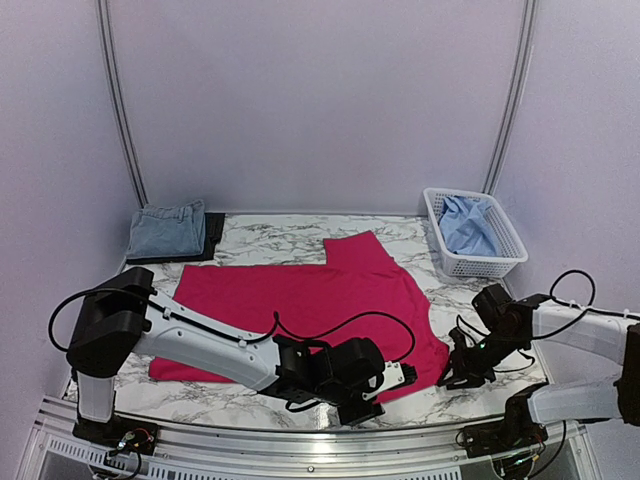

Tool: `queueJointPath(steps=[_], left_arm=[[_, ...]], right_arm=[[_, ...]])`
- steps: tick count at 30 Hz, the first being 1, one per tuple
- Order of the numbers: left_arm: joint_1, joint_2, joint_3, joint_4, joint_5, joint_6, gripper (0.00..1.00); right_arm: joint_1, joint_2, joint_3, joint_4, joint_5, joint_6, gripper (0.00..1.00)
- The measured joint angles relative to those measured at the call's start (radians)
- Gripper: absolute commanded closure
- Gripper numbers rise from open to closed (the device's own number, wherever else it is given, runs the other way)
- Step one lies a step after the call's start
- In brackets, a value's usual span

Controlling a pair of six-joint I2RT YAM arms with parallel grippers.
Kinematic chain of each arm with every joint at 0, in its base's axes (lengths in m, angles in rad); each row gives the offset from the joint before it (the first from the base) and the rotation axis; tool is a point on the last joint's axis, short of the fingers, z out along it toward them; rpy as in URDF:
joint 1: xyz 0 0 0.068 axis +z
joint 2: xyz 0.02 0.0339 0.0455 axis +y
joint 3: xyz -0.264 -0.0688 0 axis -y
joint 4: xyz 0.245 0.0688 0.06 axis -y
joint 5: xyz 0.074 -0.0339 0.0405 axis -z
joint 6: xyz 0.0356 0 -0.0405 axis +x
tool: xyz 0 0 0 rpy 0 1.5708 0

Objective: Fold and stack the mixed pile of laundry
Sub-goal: Adjust the 1/3-folded T-shirt at the center of the board.

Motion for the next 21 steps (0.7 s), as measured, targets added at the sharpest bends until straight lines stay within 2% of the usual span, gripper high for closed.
queueJointPath(steps=[6,10,16,21], left_arm=[[-0.006,0.027,0.003,0.000,-0.005,0.034,0.46],[-0.007,0.051,0.005,0.003,-0.012,0.036,0.51],[-0.007,0.064,0.020,0.006,-0.023,0.040,0.66],[-0.005,0.075,0.035,0.006,-0.029,0.043,0.78]], right_arm=[[0.000,0.025,0.001,0.054,-0.013,-0.001,0.72],[0.000,0.032,0.001,0.071,-0.016,-0.002,0.84],[0.000,0.034,-0.001,0.079,-0.015,-0.005,1.00],[0.000,0.027,-0.001,0.078,-0.018,-0.006,1.00]])
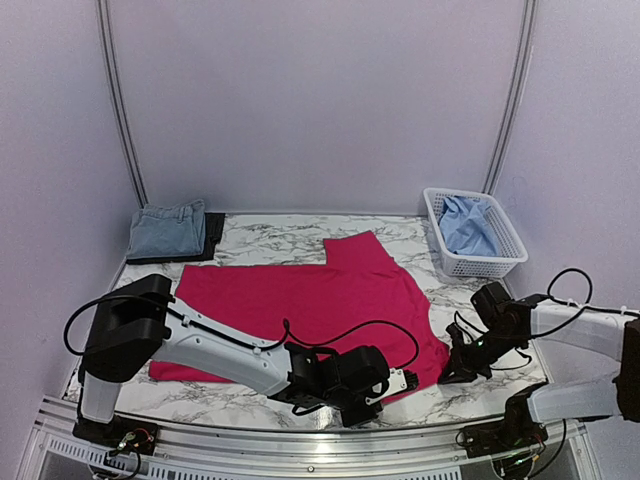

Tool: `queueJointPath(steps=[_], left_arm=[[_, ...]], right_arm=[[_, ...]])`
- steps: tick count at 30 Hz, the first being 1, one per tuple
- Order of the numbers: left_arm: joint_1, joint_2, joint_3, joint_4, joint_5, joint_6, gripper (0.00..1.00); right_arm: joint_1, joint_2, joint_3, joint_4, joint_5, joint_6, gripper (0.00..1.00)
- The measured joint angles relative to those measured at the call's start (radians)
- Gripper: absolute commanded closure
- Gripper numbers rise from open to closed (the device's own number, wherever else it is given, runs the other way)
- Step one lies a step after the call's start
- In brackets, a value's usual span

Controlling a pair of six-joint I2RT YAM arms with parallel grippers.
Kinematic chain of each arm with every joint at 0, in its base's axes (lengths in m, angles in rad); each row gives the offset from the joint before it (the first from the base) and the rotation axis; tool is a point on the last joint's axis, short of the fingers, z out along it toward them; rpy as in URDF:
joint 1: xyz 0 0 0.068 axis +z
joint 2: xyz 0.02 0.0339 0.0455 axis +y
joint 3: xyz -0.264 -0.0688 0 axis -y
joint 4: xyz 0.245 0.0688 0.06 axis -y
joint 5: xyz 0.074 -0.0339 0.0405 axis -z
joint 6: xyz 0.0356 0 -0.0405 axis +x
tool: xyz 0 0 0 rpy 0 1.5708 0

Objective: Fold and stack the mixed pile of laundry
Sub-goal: Adjust the 1/3-folded T-shirt at the center of the board.

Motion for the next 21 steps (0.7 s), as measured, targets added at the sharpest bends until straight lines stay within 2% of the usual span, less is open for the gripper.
queueJointPath(steps=[3,7,14,21], left_arm=[[0.006,0.003,0.004,0.000,-0.010,-0.010,0.85],[0.023,0.003,0.004,0.002,-0.018,-0.020,1.00],[0.033,-0.011,0.000,-0.007,-0.013,0.000,1.00],[0.074,-0.105,-0.045,-0.017,0.002,-0.011,1.00]], right_arm=[[0.000,-0.016,0.000,-0.002,-0.005,0.000,1.00],[0.000,-0.051,0.000,-0.012,-0.011,0.001,1.00],[0.000,-0.097,0.024,-0.052,-0.033,0.009,1.00],[0.000,-0.095,0.150,-0.061,-0.048,0.035,1.00]])
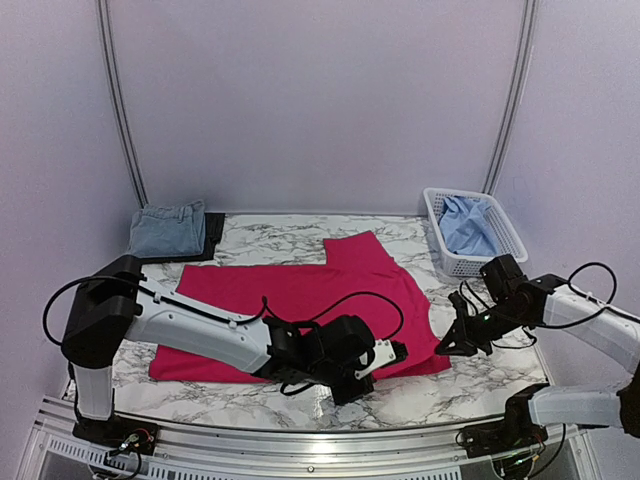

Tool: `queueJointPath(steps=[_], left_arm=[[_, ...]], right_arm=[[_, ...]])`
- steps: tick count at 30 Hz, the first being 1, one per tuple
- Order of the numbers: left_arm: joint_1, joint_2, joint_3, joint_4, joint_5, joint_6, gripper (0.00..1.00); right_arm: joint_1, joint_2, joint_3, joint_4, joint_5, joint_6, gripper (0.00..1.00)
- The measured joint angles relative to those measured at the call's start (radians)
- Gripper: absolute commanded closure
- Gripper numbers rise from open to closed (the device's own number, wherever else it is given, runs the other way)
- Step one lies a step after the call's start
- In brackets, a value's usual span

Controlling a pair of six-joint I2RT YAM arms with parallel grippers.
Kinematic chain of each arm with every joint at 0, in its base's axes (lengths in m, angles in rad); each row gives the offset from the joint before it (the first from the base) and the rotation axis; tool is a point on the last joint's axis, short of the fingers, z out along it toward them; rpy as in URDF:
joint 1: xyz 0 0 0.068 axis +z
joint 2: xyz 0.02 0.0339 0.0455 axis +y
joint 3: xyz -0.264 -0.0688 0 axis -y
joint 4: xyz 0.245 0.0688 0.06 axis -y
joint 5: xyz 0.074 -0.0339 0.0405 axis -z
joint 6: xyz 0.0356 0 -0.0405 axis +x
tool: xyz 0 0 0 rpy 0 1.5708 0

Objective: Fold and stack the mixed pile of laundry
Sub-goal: Adjust the 1/3-folded T-shirt at the center of the board.

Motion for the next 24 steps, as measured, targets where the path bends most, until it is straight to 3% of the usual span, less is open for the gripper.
queueJointPath(steps=[8,24], left_arm=[[0.161,-0.064,-0.029,0.021,0.003,-0.061,1.00],[0.313,0.006,0.068,0.018,-0.019,-0.067,1.00]], right_arm=[[0.000,0.145,0.121,0.066,-0.001,0.026,1.00],[0.000,0.441,0.320,0.204,0.064,0.033,1.00]])
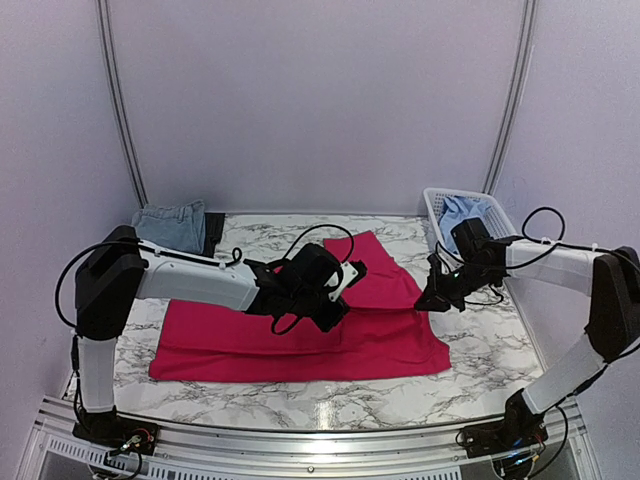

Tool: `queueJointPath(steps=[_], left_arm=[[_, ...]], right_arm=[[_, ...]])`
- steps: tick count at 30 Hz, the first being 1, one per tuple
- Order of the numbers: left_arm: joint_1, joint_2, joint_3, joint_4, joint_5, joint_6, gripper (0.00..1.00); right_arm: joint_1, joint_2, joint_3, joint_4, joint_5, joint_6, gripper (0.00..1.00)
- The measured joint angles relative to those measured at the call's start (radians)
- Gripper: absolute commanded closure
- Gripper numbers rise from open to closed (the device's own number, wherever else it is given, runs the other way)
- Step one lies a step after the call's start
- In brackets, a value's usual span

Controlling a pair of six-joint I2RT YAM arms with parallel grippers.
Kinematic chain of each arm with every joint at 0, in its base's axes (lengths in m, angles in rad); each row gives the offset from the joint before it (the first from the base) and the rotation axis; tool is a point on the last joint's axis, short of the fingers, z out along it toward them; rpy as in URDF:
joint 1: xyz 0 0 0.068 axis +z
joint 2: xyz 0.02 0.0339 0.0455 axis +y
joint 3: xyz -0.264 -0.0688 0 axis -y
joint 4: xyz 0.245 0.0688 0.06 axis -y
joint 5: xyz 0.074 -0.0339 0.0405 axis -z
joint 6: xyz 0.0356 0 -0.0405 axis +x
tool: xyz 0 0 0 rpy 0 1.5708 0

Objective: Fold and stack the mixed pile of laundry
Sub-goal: Adjust the 1/3-folded T-shirt at the center of the board.

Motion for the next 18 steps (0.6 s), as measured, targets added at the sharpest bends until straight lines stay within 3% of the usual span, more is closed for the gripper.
queueJointPath(steps=[14,18], left_arm=[[0.042,0.055,0.026,-0.011,-0.026,0.015,1.00],[0.051,0.079,0.041,-0.017,-0.032,0.015,0.92]], right_arm=[[0.000,0.156,0.099,0.072,0.014,0.000,1.00],[0.000,0.184,0.109,0.077,0.029,-0.002,1.00]])
